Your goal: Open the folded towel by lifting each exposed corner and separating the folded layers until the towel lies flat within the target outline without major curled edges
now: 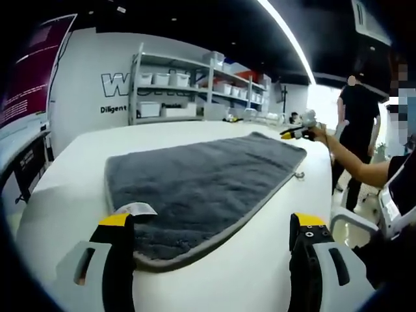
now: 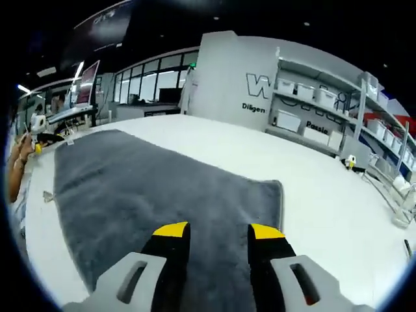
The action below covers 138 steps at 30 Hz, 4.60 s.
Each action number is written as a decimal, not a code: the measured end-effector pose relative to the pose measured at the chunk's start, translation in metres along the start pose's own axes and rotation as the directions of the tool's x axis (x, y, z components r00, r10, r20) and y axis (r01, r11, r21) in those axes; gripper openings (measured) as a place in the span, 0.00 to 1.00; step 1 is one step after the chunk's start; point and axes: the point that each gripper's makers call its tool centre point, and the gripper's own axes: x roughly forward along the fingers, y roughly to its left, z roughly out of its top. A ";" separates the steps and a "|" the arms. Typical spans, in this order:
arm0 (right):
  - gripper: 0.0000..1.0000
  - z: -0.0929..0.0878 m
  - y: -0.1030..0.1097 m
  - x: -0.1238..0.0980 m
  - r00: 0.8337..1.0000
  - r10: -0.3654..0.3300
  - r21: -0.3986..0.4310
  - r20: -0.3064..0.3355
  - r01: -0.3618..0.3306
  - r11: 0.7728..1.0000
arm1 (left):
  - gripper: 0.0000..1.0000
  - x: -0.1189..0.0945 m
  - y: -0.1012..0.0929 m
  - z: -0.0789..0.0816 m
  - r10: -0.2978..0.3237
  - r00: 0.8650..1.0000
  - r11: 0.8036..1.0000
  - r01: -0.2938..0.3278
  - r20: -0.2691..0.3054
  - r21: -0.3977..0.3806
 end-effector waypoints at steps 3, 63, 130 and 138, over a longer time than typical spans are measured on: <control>0.35 0.007 -0.021 0.026 0.998 -0.066 -0.003 -0.013 0.066 0.998 | 0.98 -0.003 0.005 0.001 0.013 1.000 1.000 -0.013 0.012 0.000; 0.95 -0.006 -0.006 -0.023 0.999 0.000 0.025 0.034 -0.001 1.000 | 0.99 -0.012 0.014 -0.003 0.068 0.997 0.998 -0.068 0.037 -0.004; 0.99 -0.053 0.066 -0.158 0.997 0.025 -0.049 0.068 -0.021 0.999 | 0.99 -0.054 0.007 -0.019 0.106 0.994 0.994 -0.105 0.036 -0.016; 0.99 -0.055 0.068 -0.157 0.997 0.035 -0.050 0.067 -0.032 0.998 | 0.99 -0.053 0.005 -0.019 0.098 0.995 0.995 -0.097 0.030 -0.016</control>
